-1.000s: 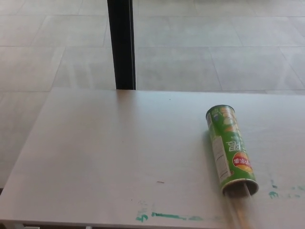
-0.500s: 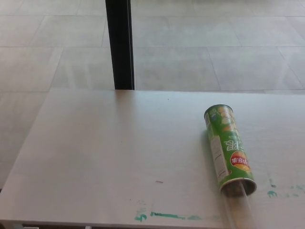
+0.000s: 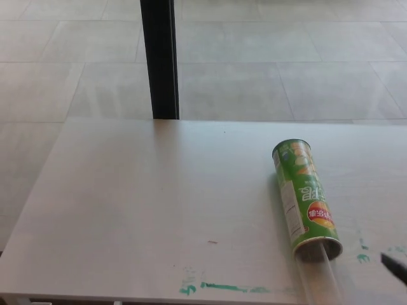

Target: Use the finger on the right hand of the robot to pull out the chips tray kept inside a container in the middle of the desk

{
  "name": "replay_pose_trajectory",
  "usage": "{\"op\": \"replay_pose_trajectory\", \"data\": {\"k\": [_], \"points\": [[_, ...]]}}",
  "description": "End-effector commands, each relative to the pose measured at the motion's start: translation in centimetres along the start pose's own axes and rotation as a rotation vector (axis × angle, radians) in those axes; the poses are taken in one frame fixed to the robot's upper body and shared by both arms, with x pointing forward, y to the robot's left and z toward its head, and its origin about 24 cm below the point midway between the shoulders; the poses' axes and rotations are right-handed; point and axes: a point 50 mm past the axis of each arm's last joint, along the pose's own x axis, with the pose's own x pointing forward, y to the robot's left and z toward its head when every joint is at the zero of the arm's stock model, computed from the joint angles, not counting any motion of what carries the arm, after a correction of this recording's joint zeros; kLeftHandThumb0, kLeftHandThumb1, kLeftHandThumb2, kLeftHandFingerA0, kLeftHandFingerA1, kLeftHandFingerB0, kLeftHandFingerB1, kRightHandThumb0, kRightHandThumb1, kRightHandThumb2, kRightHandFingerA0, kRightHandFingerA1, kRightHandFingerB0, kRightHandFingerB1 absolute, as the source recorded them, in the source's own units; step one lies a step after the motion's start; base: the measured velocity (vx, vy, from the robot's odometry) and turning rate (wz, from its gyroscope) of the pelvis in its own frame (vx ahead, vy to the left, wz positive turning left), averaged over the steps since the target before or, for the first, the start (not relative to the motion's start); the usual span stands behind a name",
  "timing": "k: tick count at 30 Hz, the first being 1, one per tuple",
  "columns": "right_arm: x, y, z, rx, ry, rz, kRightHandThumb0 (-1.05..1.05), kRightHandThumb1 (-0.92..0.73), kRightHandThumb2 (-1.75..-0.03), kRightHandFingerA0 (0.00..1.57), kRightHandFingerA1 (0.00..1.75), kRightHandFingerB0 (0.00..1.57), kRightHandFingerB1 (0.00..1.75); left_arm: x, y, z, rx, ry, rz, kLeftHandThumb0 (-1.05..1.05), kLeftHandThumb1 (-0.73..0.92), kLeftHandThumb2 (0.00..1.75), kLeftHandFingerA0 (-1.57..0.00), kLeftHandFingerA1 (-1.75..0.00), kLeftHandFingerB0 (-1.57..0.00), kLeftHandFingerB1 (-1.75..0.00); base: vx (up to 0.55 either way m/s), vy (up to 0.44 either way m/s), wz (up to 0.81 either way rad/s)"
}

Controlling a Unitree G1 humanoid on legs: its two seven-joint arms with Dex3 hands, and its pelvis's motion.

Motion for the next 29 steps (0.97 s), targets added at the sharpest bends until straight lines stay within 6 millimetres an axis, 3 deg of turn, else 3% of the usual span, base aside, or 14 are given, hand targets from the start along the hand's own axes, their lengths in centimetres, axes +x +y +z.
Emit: {"op": "replay_pose_trajectory", "data": {"k": [1,6,9,10,12,13,15,16,17,19,20,26,27,29], "points": [[-0.6,-2.1,-0.4,0.062,0.052,-0.060,-0.28,-0.53,-0.56,0.93,1.07,0.00,0.00,-0.1,0.3,-0.2,-0.010,0.019,0.007,-0.20,0.64,0.59,-0.58,-0.69,-0.54,-0.60,0.00,0.000,0.00],[-1.7,-3.4,-1.6,0.086,0.117,-0.074,-0.25,-0.52,-0.55,0.93,1.08,0.00,0.00,-0.1,0.3,-0.3,-0.004,0.023,0.004,-0.20,0.62,0.60,-0.58,-0.69,-0.53,-0.60,0.00,0.000,0.00],[-3.5,-5.5,-4.9,0.188,0.212,-0.259,-0.15,-0.51,-0.54,0.95,1.09,0.00,0.17,-0.1,0.2,-0.3,-0.010,0.029,0.011,-0.19,0.64,0.60,-0.57,-0.69,-0.53,-0.60,0.00,0.000,0.00],[-3.7,-6.0,-5.6,0.191,0.238,-0.286,-0.21,-0.44,-0.76,0.93,1.13,0.00,0.17,-0.1,0.2,-0.3,-0.009,0.025,0.006,-0.20,0.63,0.60,-0.57,-0.70,-0.53,-0.60,0.00,0.000,0.00],[-4.5,-7.1,-7.2,0.198,0.301,-0.375,-0.19,-0.50,-0.64,0.92,1.23,0.03,0.17,-0.1,0.1,-0.4,-0.012,0.020,0.000,-0.19,0.63,0.60,-0.57,-0.70,-0.53,-0.61,0.00,0.000,0.00],[-4.4,-7.2,-7.2,0.197,0.299,-0.374,-0.18,-0.53,-0.77,0.81,1.30,0.00,0.03,-0.1,0.0,-0.5,-0.014,0.022,0.000,-0.18,0.63,0.60,-0.58,-0.71,-0.53,-0.61,0.00,0.000,0.00],[-5.2,-8.1,-9.6,0.373,0.389,-0.552,-0.20,-0.57,-0.57,0.85,1.27,0.01,0.41,-0.1,0.1,-0.5,0.000,0.029,0.011,-0.19,0.64,0.59,-0.61,-0.70,-0.55,-0.60,0.00,0.000,0.00],[-5.3,-8.0,-10.4,0.434,0.417,-0.607,-0.20,-0.55,-0.58,0.85,1.27,0.05,0.39,0.0,0.1,-0.6,0.003,0.030,0.011,-0.19,0.63,0.59,-0.61,-0.70,-0.56,-0.60,0.00,0.000,0.00],[-5.3,-7.7,-11.2,0.501,0.446,-0.673,-0.19,-0.36,-0.89,1.00,1.10,0.00,0.51,0.0,0.2,-0.6,0.001,0.030,0.011,-0.19,0.63,0.59,-0.61,-0.71,-0.55,-0.60,0.00,0.000,0.00],[-5.2,-7.3,-12.0,0.527,0.480,-0.720,-0.20,-0.36,-0.89,0.99,1.08,0.00,0.50,0.0,0.2,-0.6,0.002,0.033,0.012,-0.20,0.63,0.58,-0.62,-0.70,-0.55,-0.59,0.00,0.000,0.00],[-5.0,-6.8,-12.7,0.544,0.533,-0.762,-0.26,-0.55,-0.56,0.91,1.17,0.08,0.51,0.1,0.2,-0.7,-0.001,0.035,0.016,-0.20,0.63,0.58,-0.62,-0.70,-0.55,-0.60,0.00,0.000,0.00],[-5.3,-3.1,-16.5,0.705,0.746,-0.890,-0.31,-0.62,-0.58,0.93,1.12,0.09,0.57,0.1,-0.4,-0.9,-0.006,0.023,-0.003,-0.21,0.62,0.61,-0.58,-0.69,-0.54,-0.61,0.00,0.000,0.00],[-5.3,-2.3,-16.9,0.727,0.773,-0.895,-0.38,-0.51,-0.80,0.93,1.08,0.11,0.57,0.1,-0.3,-1.0,-0.009,0.027,0.004,-0.22,0.62,0.60,-0.59,-0.69,-0.54,-0.60,0.00,0.000,0.00],[-5.3,-1.8,-17.2,0.752,0.783,-0.892,-0.30,-0.62,-0.59,0.90,1.15,0.09,0.57,0.1,-0.3,-1.0,-0.013,0.029,0.006,-0.21,0.63,0.59,-0.59,-0.69,-0.54,-0.59,0.00,0.000,0.00]]}}
